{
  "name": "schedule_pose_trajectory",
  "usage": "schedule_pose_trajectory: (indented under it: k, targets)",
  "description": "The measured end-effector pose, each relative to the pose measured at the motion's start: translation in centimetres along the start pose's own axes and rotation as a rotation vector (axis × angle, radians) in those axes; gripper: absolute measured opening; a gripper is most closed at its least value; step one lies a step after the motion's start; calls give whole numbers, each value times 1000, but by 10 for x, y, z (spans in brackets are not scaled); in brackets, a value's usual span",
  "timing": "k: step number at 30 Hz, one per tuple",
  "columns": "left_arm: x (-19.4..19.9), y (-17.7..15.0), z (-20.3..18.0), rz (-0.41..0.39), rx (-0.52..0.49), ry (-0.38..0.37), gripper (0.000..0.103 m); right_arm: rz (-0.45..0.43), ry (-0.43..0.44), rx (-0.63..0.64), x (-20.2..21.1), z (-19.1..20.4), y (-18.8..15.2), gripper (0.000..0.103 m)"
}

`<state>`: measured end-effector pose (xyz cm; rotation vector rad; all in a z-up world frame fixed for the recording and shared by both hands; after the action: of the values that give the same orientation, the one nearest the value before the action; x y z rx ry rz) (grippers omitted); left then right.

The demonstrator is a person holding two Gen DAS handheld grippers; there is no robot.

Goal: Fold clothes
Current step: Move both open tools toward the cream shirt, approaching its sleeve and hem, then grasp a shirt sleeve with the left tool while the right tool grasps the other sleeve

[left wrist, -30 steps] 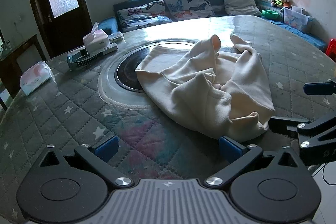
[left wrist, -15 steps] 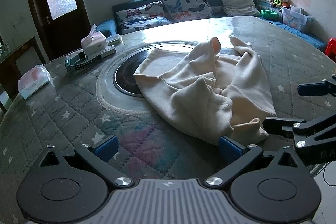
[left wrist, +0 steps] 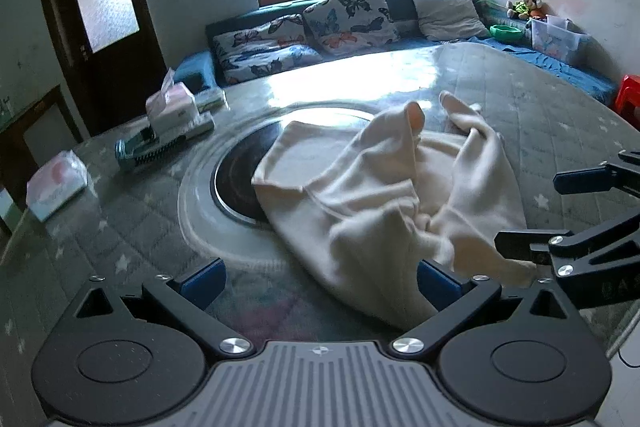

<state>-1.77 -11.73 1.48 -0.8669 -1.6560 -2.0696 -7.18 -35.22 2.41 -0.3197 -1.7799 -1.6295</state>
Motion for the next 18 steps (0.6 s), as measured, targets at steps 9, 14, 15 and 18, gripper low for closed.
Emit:
schedule_pose_trajectory:
  k: [9,14,15,18]
  targets:
    - [-32,41,-9,-10,-12,-55,102,21,-44,-65,-27,-43,20,82]
    - [-55,65,-25,-16,-51,-93,98,30,-72,-103,-42,-69,31,76]
    - [-60,69,-29,-13,-58,-100,96,29,-75,-110,-44,-73,33,75]
    - [-76,80,-40,-4,-79,-118,94,28,-83,-136,-52,-87,42,71]
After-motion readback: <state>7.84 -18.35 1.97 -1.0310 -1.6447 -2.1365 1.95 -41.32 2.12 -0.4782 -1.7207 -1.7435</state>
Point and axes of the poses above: each gripper's, at about its wrist camera, not at the fingertips, and x roughly against the way its jaws point, z to its left, y to its top, the point moved 8 cm from there along -x, roughly the way its jaws point, and after that the axes turned 2 degrees about -y, right-handed, at the moved point
